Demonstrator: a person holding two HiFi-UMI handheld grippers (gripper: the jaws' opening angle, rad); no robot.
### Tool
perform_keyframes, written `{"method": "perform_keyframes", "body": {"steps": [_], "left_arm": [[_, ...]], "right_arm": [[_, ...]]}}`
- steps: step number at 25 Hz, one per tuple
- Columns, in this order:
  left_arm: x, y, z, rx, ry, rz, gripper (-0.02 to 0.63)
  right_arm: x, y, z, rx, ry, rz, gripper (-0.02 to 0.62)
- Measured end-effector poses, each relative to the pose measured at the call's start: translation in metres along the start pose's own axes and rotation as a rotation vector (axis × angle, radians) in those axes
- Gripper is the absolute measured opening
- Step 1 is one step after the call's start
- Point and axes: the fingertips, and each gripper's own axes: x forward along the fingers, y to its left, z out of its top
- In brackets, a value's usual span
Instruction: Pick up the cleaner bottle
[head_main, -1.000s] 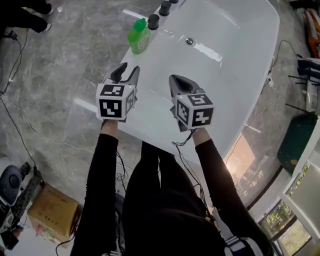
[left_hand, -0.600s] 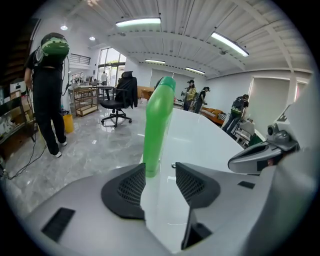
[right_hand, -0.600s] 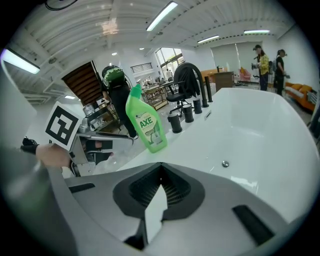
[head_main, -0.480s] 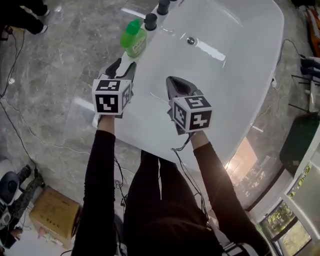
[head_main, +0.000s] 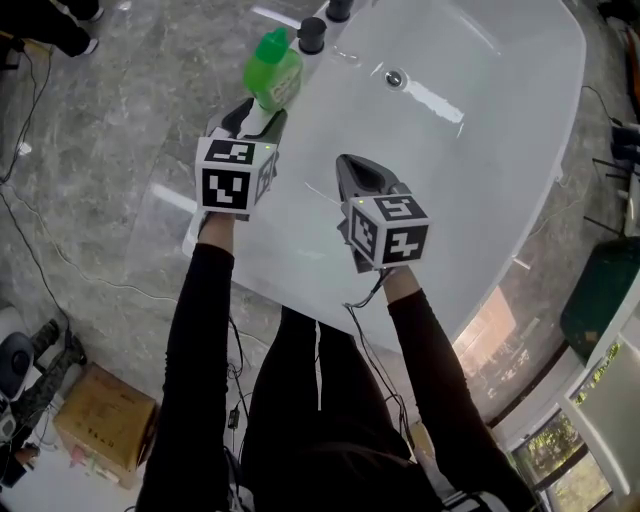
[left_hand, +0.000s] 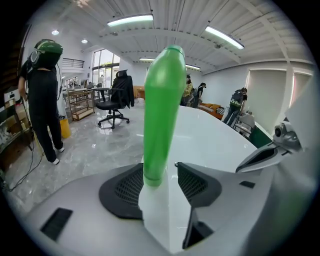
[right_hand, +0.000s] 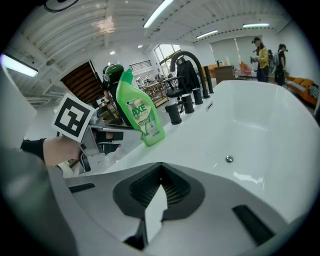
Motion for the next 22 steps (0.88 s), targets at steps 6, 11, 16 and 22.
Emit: {"method": "perform_keyframes", "body": {"steps": [6, 11, 16, 22], "left_arm": [[0.010, 0.004, 0.012, 0.022, -0.025, 0.004, 0.218], [0.020, 0.003, 0.021, 0.041, -0.040, 0.002, 0.218], [0.028, 0.003, 0.028, 0.052, -0.055, -0.002, 0.218], [0.036, 0.001, 0.034, 0.088, -0.070, -0.004, 0.218]], "right_arm": [[0.005, -0.003, -0.011, 0.014, 0.017, -0.005, 0.001], [0.008, -0.006, -0.017, 0.025, 0.022, -0.002, 0.002], [0.012, -0.007, -0.021, 0.030, 0.029, -0.002, 0.001], [0.015, -0.006, -0.023, 0.035, 0.036, -0.007, 0.002]]}}
